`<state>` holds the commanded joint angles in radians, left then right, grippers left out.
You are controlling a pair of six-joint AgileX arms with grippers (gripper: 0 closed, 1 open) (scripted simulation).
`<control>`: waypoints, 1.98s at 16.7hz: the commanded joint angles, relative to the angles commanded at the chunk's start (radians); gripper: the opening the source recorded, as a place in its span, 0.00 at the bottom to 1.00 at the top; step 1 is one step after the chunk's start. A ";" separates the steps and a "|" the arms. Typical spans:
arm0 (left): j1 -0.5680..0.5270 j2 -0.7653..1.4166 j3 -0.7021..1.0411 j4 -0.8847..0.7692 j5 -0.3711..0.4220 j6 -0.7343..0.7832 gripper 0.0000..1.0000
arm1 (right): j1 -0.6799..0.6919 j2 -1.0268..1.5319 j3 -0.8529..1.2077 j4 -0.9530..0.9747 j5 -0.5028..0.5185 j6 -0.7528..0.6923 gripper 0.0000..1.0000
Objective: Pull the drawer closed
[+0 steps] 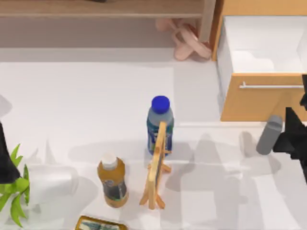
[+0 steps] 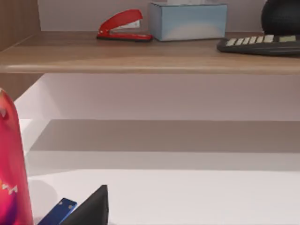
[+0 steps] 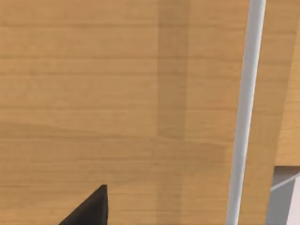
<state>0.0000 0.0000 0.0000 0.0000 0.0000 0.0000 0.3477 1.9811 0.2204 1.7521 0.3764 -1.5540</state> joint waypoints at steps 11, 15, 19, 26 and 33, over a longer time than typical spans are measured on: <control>0.000 0.000 0.000 0.000 0.000 0.000 1.00 | -0.039 0.013 0.089 -0.072 -0.036 -0.001 0.85; 0.000 0.000 0.000 0.000 0.000 0.000 1.00 | -0.039 0.013 0.089 -0.072 -0.036 -0.001 0.55; 0.000 0.000 0.000 0.000 0.000 0.000 1.00 | -0.039 0.013 0.089 -0.072 -0.036 -0.001 0.25; 0.000 0.000 0.000 0.000 0.000 0.000 1.00 | -0.039 0.013 0.089 -0.072 -0.036 -0.001 0.00; 0.000 0.000 0.000 0.000 0.000 0.000 1.00 | -0.045 0.022 0.105 -0.088 -0.039 0.002 0.00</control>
<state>0.0000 0.0000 0.0000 0.0000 0.0000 0.0000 0.3023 2.0030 0.3250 1.6638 0.3377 -1.5519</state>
